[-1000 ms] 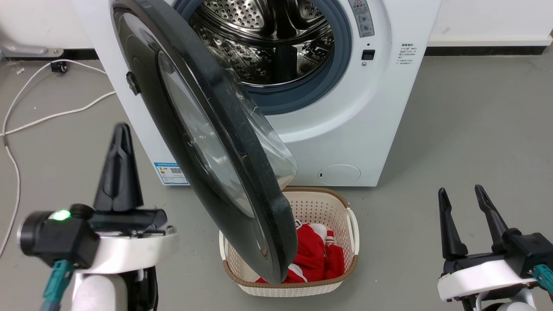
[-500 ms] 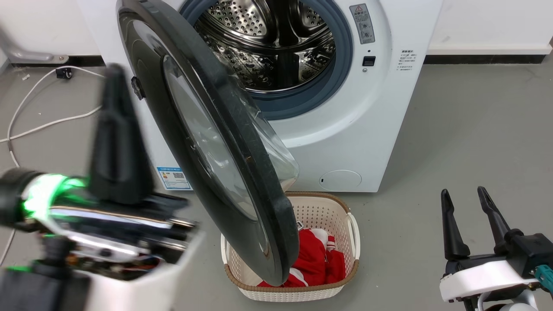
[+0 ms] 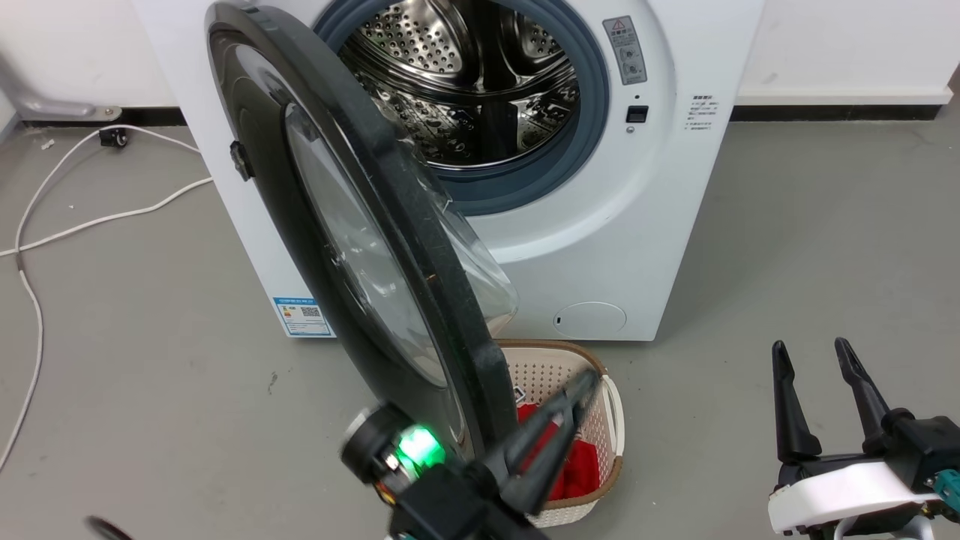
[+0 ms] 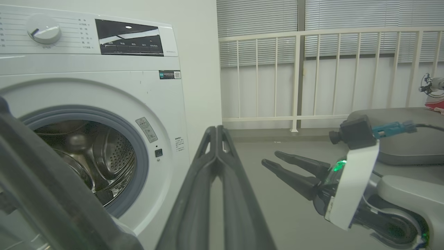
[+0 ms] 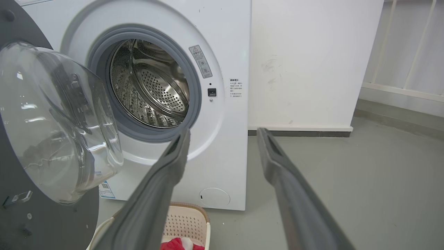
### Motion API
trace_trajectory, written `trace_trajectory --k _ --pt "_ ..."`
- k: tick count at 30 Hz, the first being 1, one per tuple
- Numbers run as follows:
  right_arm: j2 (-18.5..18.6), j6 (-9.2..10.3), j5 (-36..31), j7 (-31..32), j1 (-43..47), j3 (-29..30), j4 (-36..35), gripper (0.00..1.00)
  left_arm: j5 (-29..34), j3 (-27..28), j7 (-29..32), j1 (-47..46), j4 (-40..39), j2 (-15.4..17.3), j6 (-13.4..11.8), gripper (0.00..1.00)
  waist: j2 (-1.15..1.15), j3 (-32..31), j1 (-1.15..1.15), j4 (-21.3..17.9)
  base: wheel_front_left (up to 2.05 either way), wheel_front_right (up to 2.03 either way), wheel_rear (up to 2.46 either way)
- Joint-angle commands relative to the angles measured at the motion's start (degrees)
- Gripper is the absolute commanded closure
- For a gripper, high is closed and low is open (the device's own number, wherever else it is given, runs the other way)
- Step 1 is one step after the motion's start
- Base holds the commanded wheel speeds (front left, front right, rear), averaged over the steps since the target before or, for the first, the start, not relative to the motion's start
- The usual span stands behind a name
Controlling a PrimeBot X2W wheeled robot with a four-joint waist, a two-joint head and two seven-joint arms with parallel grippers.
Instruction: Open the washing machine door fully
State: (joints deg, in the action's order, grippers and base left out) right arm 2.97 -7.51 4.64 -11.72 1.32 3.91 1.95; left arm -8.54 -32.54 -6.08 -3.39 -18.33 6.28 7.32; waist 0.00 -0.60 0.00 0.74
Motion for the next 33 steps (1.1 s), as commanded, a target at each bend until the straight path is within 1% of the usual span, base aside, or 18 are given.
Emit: trace_trajectory --k 1,4,7,15,20,27,33 --pt "-0.18 0.03 0.34 0.05 0.27 0.05 -0.13 0.00 -0.34 -0.84 0.82 0.92 0.87 0.62 0.04 1.00 0.00 0.07 0.00 0.23 0.00 0.00 0.00" --pt "-0.18 0.04 0.49 0.20 0.41 0.03 -0.17 0.00 -1.15 -3.44 2.89 2.30 4.30 2.02 0.08 1.00 0.00 0.32 0.00 0.65 0.00 0.00 0.00" --pt "-0.18 0.04 1.10 0.31 0.14 -0.28 -0.10 0.00 -0.84 -4.19 2.52 2.82 8.32 2.68 -0.04 1.00 0.00 0.76 0.00 0.82 0.00 0.00 0.00" --pt "-0.18 0.04 1.66 0.14 -1.45 -0.90 0.46 0.00 -0.53 -2.16 -4.65 -0.90 19.60 0.54 -2.20 1.00 0.00 2.33 0.00 0.27 0.00 0.00 0.00" --pt "-0.18 0.04 2.16 -0.04 -1.98 -1.17 1.17 0.00 -0.91 -0.07 -7.84 -3.82 24.11 -0.80 -3.97 1.00 0.00 3.16 0.00 -0.23 0.00 0.00 0.00" --pt "-0.17 0.04 2.71 -0.28 -2.57 -1.16 1.93 0.00 -1.55 2.91 -9.07 -5.84 25.92 -1.53 -6.69 1.00 0.00 3.88 0.00 0.35 0.00 0.00 0.00" --pt "-0.18 0.04 2.60 -0.05 -2.31 -0.93 2.22 0.00 -0.76 4.15 -9.08 -3.16 21.57 -1.84 -7.82 1.00 0.00 3.72 0.00 2.14 0.00 0.00 0.00"
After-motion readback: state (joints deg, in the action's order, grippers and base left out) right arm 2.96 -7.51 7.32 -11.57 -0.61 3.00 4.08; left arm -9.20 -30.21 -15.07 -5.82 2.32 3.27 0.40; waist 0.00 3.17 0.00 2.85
